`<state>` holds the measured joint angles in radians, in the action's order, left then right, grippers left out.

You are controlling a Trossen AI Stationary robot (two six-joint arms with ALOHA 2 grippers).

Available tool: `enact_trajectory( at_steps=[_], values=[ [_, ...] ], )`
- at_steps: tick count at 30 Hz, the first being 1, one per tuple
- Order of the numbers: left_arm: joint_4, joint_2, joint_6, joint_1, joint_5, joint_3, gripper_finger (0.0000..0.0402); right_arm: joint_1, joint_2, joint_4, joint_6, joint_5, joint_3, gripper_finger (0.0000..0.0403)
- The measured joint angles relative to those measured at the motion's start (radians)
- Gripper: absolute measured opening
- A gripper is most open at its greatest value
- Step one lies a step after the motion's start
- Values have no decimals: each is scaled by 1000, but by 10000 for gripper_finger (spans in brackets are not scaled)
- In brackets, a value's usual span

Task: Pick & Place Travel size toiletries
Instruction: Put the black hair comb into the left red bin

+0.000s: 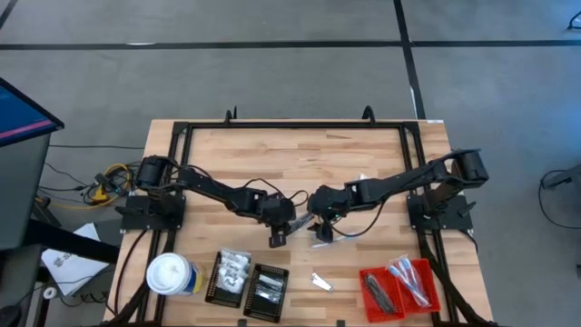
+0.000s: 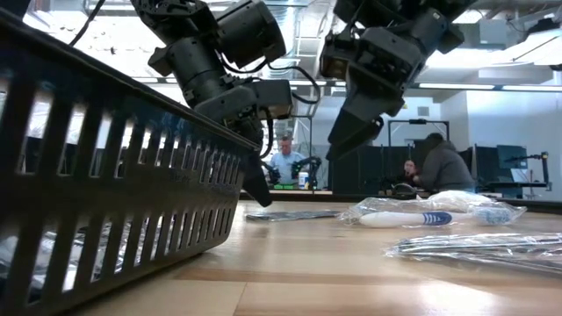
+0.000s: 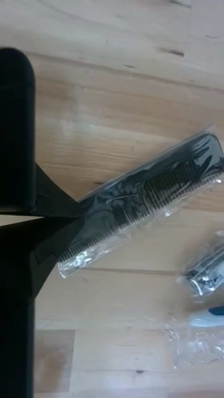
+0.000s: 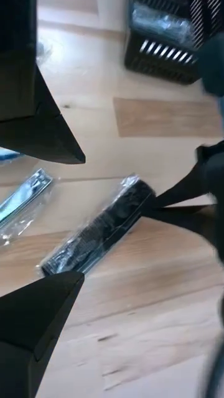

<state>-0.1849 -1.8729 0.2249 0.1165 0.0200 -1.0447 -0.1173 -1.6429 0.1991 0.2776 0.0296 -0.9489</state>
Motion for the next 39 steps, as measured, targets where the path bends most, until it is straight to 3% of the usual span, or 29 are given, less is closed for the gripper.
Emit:
enact_trajectory(
  at_steps=[20,28,39],
  values=[
    [-2,-16,46,-35,-66,25,0,-29,-3,-15,-149,-97,0,289],
    [-9,-17,79,-72,-118,49,0,-99,-102,-27,-234,-240,-12,289],
    [-21,-19,96,-74,-127,58,0,-100,-264,56,-277,-288,-148,289]
  ],
)
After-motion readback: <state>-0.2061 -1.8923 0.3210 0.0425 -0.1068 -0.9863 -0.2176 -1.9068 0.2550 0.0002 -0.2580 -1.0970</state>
